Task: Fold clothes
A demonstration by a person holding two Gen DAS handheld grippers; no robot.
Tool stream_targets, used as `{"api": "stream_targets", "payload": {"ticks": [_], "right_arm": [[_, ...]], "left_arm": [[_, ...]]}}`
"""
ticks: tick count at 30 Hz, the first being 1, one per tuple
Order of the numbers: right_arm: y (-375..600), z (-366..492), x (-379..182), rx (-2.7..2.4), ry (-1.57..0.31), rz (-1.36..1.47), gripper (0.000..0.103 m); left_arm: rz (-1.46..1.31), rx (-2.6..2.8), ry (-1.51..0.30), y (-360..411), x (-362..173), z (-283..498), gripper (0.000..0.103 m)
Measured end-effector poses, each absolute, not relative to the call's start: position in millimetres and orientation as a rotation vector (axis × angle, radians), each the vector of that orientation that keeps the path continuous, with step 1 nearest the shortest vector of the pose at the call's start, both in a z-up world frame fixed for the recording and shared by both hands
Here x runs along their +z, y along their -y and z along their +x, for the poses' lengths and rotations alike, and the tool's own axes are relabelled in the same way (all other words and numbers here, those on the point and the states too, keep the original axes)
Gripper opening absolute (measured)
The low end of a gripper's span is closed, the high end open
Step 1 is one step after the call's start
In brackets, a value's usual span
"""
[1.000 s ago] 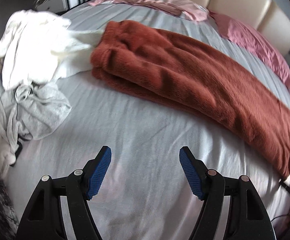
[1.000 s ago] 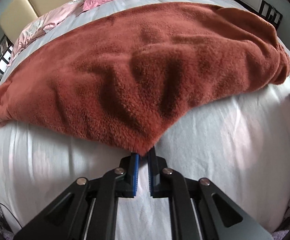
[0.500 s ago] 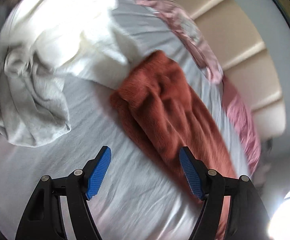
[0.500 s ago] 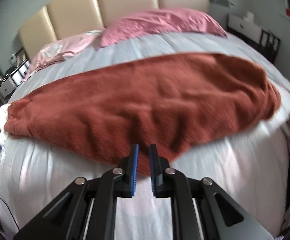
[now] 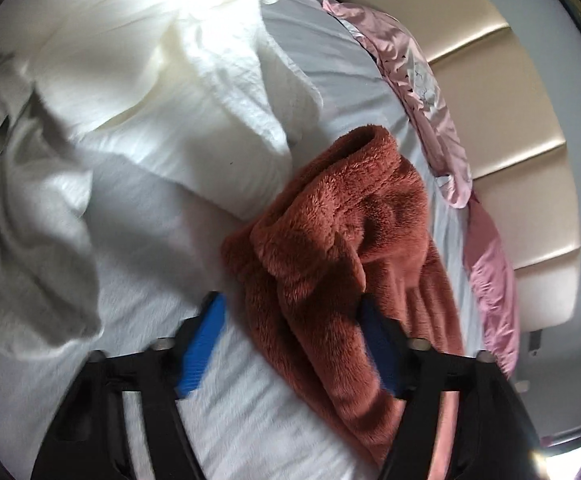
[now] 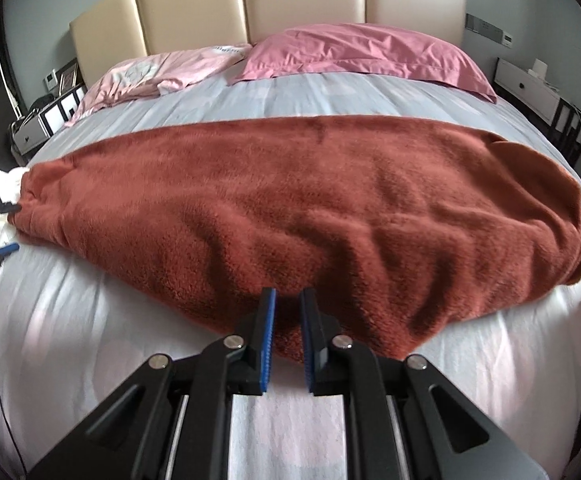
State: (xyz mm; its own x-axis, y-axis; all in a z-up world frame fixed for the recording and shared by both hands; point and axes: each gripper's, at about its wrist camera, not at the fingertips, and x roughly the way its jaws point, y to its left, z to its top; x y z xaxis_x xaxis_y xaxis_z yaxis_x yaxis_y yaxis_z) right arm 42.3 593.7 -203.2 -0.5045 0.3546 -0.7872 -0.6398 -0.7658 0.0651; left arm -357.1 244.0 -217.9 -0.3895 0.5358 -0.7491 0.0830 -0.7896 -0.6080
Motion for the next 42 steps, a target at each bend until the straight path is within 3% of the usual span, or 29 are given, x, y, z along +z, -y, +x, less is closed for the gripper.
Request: {"api": "stream_targets", "payload": {"ticks": [1,5,8,17,23,34,40,42], "right_arm": [[-594.2,41.1,-204.5,2.262,-0.471,-1.076,0.012],[-597.0,36.7,-208.7,2.261,-0.474,-1.084,0.012],[-598.7,35.7,-210.3,2.260,-0.480,-1.090,0.012],[-607.4,35.9,-206.9,2.235,-0.528,-1.128,0.012],[-621.2,44.3,-203.3,2.223,-0.658,-1.110,0.012],[-652.0,60.4,-214.9,2.142,-0.870,-1.107,0.012],[-660.3,66.8,-219.4,2.142,-0.996,-1.087,0.012],[-665.0,70.2,-218.0,2.165,-1.074,-1.049,0.014]], "left_arm": [[-1.538,2.260,0.805,-245.3,-220.3,-358.1,0.042],[-1.496,2.298,0.721,-251.6,-222.7,-358.9,0.024],[-1.409,2.358,0.632,-261.8,-206.1,-352.9,0.019],[-1.052,2.308,0.287,-332.1,-107.0,-292.0,0.017],[-0.941,2.119,0.037,-402.5,-79.3,-221.5,0.017],[-0.952,1.804,-0.418,-514.2,-124.5,-98.9,0.017],[-0.981,1.740,-0.597,-530.3,-164.8,-74.1,0.017],[-0.961,1.732,-0.602,-527.0,-163.9,-72.1,0.024]]}}
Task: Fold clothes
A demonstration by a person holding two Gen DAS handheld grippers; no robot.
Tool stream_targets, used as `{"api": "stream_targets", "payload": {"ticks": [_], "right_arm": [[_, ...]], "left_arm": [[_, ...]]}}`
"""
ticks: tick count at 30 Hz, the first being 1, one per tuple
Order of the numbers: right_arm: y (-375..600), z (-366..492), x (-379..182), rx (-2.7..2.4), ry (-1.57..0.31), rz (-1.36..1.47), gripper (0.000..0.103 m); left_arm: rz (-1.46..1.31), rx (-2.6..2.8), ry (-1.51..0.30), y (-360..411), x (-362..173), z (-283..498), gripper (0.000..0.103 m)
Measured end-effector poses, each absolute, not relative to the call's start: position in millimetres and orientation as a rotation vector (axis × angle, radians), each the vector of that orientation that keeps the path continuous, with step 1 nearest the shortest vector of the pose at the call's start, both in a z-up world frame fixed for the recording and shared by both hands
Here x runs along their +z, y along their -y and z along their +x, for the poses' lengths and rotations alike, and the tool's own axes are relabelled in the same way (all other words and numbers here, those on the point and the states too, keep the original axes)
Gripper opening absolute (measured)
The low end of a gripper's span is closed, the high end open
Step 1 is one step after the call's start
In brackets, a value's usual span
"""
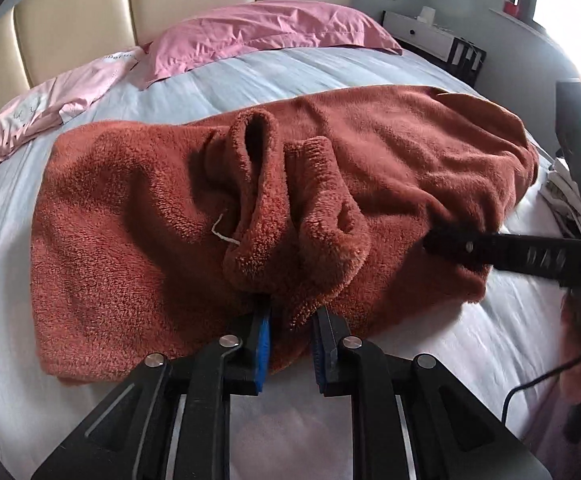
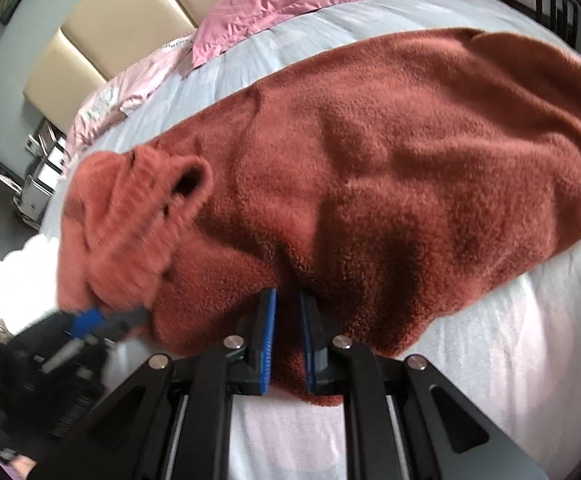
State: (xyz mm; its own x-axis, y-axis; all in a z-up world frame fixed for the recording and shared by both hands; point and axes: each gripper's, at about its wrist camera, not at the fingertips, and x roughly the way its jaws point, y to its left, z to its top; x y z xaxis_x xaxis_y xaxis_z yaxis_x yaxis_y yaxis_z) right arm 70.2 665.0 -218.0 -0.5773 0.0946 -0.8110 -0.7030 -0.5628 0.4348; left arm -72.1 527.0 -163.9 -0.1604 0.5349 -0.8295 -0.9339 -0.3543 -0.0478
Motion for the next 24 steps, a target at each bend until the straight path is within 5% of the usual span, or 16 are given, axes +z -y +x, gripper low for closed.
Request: {"api": "stream_targets", "payload": {"ticks": [2,5,9,21,24], "right_arm": [[-668.3,72.4,-214.9,2.215,-1.173,-0.993,0.014],[-667.4,70.5,-206.0,2.284,-1.236,-0.950,0.015],[-666.5,64.4,-201.2,2.346,-1.339,-0.947,0.023],[-684.9,13.7,-185.8,2.408,-1.257,-1.022,0.020],[-686.1,10.6,-201.4,2.399,-1.297,-1.049,0.020]], "left_arm": [[-0.939,1.714,-0.599,-523.5,-159.3,-67.8,0.044],[-0.904,1.677,-0.584,-517.4,-150.1,-58.4,0.058],[-0.891,1.642,-0.583,-514.6,-139.4,-53.1,0.058],[-1.034,1.795,-0.384,-517.9,-137.1,-95.2,0.058],[-1.006,1.751,-0.373,-526.5,-139.2,-92.8,0.037]]}}
